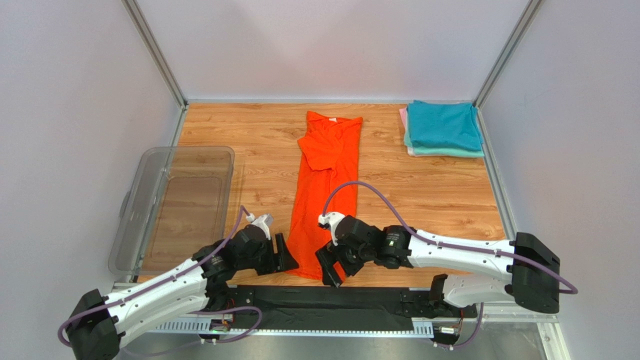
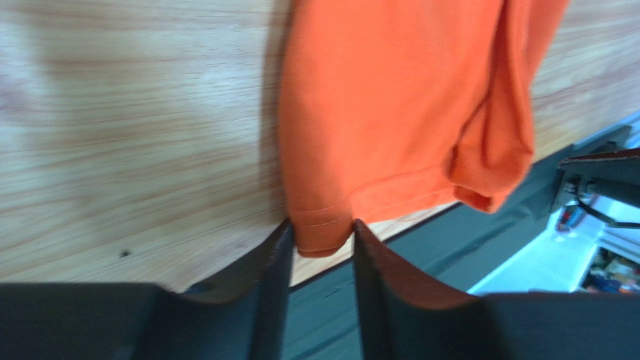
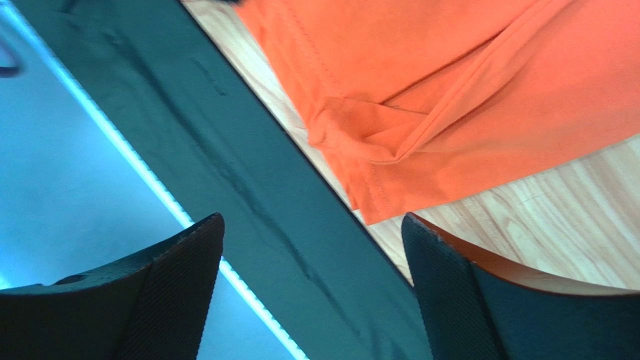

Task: Fold and stack the t-shirts
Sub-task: Fold the tshirt

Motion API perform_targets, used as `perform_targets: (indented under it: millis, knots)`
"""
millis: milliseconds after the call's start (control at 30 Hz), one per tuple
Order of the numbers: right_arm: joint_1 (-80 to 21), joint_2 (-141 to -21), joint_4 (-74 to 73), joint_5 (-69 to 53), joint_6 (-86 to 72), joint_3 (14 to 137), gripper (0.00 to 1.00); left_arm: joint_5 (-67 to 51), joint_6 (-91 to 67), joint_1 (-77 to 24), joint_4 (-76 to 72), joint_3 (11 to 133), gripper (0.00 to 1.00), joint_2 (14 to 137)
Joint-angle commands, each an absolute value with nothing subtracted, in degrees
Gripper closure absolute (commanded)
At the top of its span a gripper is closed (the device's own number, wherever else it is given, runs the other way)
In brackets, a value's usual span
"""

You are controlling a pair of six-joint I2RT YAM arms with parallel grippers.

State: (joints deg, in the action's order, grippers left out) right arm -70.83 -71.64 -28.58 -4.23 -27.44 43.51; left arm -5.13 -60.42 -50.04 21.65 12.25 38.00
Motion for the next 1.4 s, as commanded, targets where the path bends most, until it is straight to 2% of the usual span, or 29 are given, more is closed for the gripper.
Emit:
perform_targets:
  millis: [0,33,167,300,433,667,933,1233,1367]
  knots:
    - [-72.59,-75.14,-31.99,3.86,-25.58,45.70,0.17,-0.72,-60.91,-49.83,26.45,12.92,0.62,36.40]
    - [-72.77,-76.63,-32.08,4.82,-25.66,45.88,0.19,-0.09,-61.17,-49.83,27.06,12.92,0.64,35.95]
    - [-72.95,-79.98,-31.20,7.64,-25.93,46.76,0.40,-0.09,-60.47,-49.83,28.65,12.66,0.71,34.81]
    - [-72.95,-82.87,-29.36,8.96,-26.19,48.25,0.50,-0.53,-60.56,-49.83,28.22,12.31,0.75,35.33]
    - [-73.04,-84.90,-28.13,7.39,-26.02,48.78,0.53,-0.88,-60.64,-49.83,27.95,12.22,0.80,35.86]
    - [-73.56,-86.48,-27.33,5.80,-26.54,47.99,0.53,-1.23,-61.35,-49.83,27.07,11.25,0.83,35.77]
    - [-73.65,-88.33,-27.51,4.75,-27.86,47.20,0.65,-1.32,-62.22,-49.83,26.89,10.64,0.86,35.86]
    - [-74.00,-85.26,-30.06,4.13,-29.62,47.02,1.00,-0.88,-62.93,-49.83,26.46,10.20,0.89,35.77]
    - [-74.44,-82.98,-30.93,3.34,-30.76,46.41,1.00,-1.05,-63.28,-49.83,26.46,9.93,0.91,35.77]
